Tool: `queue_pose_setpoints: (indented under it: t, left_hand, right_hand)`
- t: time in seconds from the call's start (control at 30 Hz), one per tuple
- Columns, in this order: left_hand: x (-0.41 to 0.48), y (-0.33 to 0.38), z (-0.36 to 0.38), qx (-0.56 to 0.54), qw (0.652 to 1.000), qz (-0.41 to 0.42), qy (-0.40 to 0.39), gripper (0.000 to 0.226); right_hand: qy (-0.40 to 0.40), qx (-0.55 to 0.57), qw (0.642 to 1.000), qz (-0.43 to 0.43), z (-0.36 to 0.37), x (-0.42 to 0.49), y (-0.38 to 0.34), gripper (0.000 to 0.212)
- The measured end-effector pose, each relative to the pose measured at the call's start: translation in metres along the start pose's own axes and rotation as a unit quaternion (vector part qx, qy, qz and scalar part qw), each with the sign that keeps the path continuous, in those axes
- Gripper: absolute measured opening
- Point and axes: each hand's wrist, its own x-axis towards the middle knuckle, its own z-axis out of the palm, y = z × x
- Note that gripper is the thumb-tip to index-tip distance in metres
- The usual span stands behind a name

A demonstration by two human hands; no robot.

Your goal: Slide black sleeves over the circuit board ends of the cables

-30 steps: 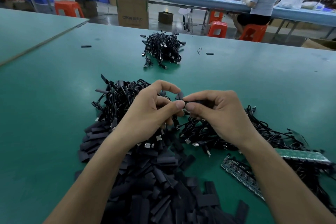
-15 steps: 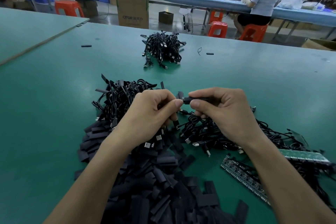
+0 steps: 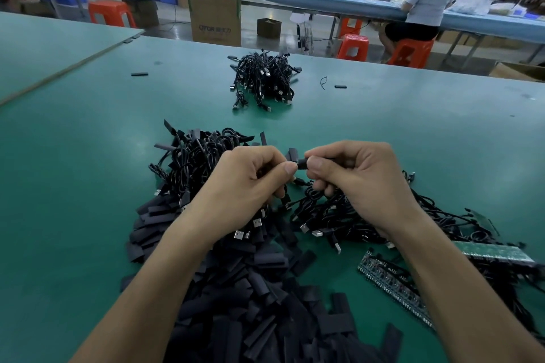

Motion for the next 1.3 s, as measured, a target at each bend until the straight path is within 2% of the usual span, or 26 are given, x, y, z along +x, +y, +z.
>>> queue_pose_setpoints:
  t: [0.3, 0.5, 0.57, 1.0, 1.3]
  left_hand:
    - [-0.001, 0.002, -0.001, -0.017, 0.998, -0.032, -0.057, 0.021]
    - [0.0, 0.005, 0.002, -0.049, 0.997, -0.044, -0.035, 0.022]
    - [0.0, 0.006, 0.002, -0.052, 0.997, -0.047, -0.035, 0.022]
    - [-0.001, 0.005, 0.0, -0.05, 0.997, -0.036, -0.038, 0.02]
    - [-0.001, 0.008, -0.001, -0.065, 0.997, -0.032, -0.04, 0.022]
  right_hand:
    - [-0.052, -0.024, 0.998, -0.002, -0.003, -0.001, -0.006, 0.016]
    - [-0.066, -0.059, 0.996, -0.014, -0.008, -0.002, -0.009, 0.028]
    - [-0.054, -0.082, 0.995, -0.027, -0.006, -0.002, -0.009, 0.026]
    - [-0.008, 0.023, 1.0, -0.001, 0.005, -0.004, -0.002, 0.013]
    - [-0.043, 0.032, 0.998, -0.015, 0.002, -0.002, -0.012, 0.022]
